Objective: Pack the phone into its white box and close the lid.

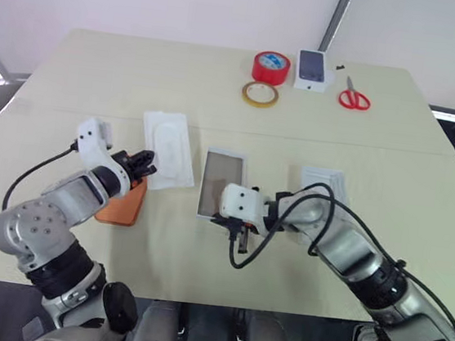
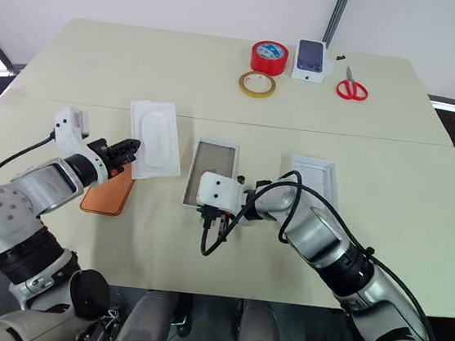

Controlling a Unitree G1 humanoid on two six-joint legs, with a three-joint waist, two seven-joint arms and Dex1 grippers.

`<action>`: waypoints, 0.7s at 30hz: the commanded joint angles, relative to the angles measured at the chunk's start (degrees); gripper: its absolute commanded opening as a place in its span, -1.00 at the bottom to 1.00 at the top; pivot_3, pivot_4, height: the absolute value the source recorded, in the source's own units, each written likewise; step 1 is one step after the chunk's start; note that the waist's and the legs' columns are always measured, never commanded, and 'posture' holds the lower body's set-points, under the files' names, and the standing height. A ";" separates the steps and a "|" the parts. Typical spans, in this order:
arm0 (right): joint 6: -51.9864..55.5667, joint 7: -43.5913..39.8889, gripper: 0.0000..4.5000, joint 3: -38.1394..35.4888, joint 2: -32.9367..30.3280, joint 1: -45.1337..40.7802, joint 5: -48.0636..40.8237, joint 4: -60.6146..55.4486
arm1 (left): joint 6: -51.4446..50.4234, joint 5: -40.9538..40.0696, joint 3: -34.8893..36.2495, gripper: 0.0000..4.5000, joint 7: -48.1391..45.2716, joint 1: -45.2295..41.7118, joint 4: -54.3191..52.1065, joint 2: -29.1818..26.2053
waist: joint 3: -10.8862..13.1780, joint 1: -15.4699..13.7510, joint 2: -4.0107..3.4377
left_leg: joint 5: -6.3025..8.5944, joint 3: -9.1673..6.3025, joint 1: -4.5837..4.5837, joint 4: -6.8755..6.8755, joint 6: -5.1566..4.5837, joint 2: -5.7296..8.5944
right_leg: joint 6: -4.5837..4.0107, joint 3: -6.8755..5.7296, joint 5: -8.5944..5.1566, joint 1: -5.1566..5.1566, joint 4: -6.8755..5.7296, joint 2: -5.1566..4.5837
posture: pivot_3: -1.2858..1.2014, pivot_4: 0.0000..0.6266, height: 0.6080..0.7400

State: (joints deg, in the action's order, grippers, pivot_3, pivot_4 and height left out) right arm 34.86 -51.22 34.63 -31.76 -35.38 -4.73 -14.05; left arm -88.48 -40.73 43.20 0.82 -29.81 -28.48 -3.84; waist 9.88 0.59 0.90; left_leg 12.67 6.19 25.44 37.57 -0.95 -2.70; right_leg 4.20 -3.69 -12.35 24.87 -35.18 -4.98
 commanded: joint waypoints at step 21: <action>3.99 -0.68 0.55 -23.59 -5.14 2.27 -8.17 0.83 | -4.02 2.13 -9.49 -1.00 4.07 -1.47 -2.75 12.32 | 0.01 0.11 0.06 | 0.00 0.01 -0.01 0.02 0.01 0.00 | -0.01 0.01 0.00 -0.01 -0.01 -0.01 | 0.03 -0.52 1.00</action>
State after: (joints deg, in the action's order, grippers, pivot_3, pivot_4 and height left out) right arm 39.62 -52.01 12.64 -36.63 -32.94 -12.56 -12.55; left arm -92.00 -38.81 34.67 4.48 -31.27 -29.31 8.56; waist 9.89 0.70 0.96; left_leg 12.68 6.20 25.43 37.59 -0.94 -2.70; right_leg 4.20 -3.68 -12.35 24.87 -35.19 -4.96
